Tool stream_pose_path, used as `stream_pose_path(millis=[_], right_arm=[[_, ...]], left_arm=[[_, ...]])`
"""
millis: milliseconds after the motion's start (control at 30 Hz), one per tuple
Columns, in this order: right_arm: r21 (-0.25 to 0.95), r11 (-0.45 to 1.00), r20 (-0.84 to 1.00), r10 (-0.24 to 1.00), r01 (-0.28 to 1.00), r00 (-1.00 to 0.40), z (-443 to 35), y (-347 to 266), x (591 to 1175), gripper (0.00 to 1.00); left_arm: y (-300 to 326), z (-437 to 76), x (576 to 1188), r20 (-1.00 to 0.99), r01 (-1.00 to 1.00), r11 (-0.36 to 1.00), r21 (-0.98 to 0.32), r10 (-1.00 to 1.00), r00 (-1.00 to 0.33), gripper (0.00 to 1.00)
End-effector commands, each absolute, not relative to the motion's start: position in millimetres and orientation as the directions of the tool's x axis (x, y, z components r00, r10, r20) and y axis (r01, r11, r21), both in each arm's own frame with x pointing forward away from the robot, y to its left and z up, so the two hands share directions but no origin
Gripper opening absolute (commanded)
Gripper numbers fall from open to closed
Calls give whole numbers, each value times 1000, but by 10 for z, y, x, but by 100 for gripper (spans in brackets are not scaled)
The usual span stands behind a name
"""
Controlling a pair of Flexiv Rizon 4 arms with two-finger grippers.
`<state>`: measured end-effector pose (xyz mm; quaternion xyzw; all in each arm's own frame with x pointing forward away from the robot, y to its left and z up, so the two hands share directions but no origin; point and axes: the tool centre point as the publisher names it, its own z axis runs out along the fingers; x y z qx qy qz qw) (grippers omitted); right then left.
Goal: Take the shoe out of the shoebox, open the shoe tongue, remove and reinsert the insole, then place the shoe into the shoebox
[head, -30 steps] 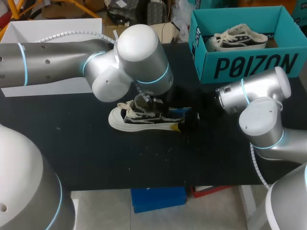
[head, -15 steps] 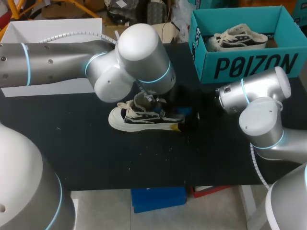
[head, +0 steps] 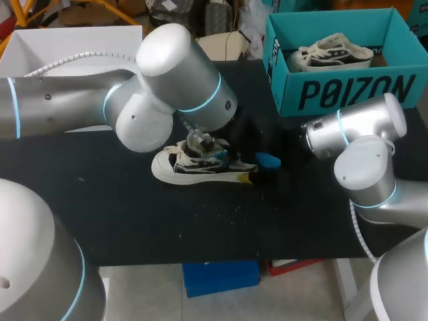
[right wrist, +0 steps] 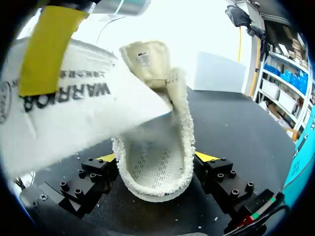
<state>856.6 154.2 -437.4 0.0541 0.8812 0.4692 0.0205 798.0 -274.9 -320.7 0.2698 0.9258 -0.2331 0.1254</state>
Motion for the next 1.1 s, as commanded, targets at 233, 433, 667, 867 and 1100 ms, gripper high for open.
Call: stream_pose_path(millis=[233, 433, 667, 867, 1100], right_arm=[[828, 556, 16, 115, 78, -993, -4401, 1571, 8582, 0], [828, 556, 16, 115, 78, -993, -4401, 1571, 8582, 0], [828, 556, 16, 115, 78, -993, -4401, 1571, 8582, 0], [828, 556, 16, 115, 78, -993, -4401, 1571, 8582, 0], [828, 556, 16, 115, 78, -993, -4401, 1571, 8582, 0]], left_arm=[[-2838, -2343, 7606, -430, 578, 623, -528, 391, -814, 0], [-3075, -1841, 7494, -467, 610, 327, -722, 421, -778, 0], [-3080, -1790, 7497, -463, 607, 269, -748, 444, -767, 0], [-3080, -1790, 7497, -463, 607, 269, -748, 444, -767, 0], [-3043, -1751, 7464, -448, 572, 259, -778, 410, -794, 0]])
